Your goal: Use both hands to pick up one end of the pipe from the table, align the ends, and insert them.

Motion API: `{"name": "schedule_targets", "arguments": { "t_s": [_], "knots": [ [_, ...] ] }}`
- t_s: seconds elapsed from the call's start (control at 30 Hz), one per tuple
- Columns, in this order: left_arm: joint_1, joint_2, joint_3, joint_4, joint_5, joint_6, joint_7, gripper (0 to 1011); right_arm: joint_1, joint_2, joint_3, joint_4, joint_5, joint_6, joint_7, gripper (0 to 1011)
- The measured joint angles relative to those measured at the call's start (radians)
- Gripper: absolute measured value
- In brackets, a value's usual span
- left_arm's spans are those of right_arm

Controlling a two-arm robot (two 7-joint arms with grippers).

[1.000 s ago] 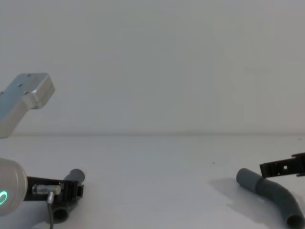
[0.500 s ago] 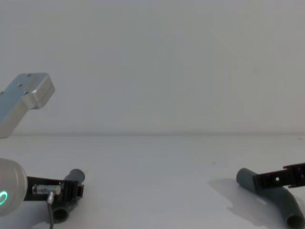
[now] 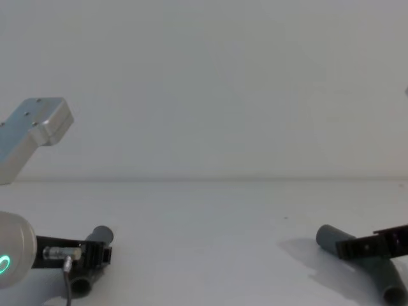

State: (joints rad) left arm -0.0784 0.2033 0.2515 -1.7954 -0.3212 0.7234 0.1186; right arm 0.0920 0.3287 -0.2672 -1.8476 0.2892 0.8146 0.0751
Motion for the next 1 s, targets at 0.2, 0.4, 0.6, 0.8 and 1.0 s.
{"name": "schedule_targets", "arguments": {
  "t_s": [0.2, 0.4, 0.6, 0.8, 1.0],
  "knots": [
    [0.0, 0.0, 0.0, 0.0, 0.0, 0.0, 0.0, 331, 0.006, 0.005, -0.007, 0.019, -0.015, -0.014, 0.006, 1001],
    [0.0, 0.0, 0.0, 0.0, 0.0, 0.0, 0.0, 331, 0.01, 0.006, -0.009, 0.032, -0.022, -0.017, 0.01, 1001],
    [0.0, 0.0, 0.0, 0.0, 0.0, 0.0, 0.0, 331, 0.011, 0.001, -0.009, 0.039, -0.025, -0.011, 0.015, 1000],
    [0.0, 0.0, 0.0, 0.0, 0.0, 0.0, 0.0, 331, 0.012, -0.005, -0.007, 0.043, -0.026, -0.005, 0.018, 1001],
    [0.0, 0.0, 0.0, 0.0, 0.0, 0.0, 0.0, 331, 0.012, -0.009, -0.006, 0.046, -0.027, -0.002, 0.021, 951]
  ]
}}
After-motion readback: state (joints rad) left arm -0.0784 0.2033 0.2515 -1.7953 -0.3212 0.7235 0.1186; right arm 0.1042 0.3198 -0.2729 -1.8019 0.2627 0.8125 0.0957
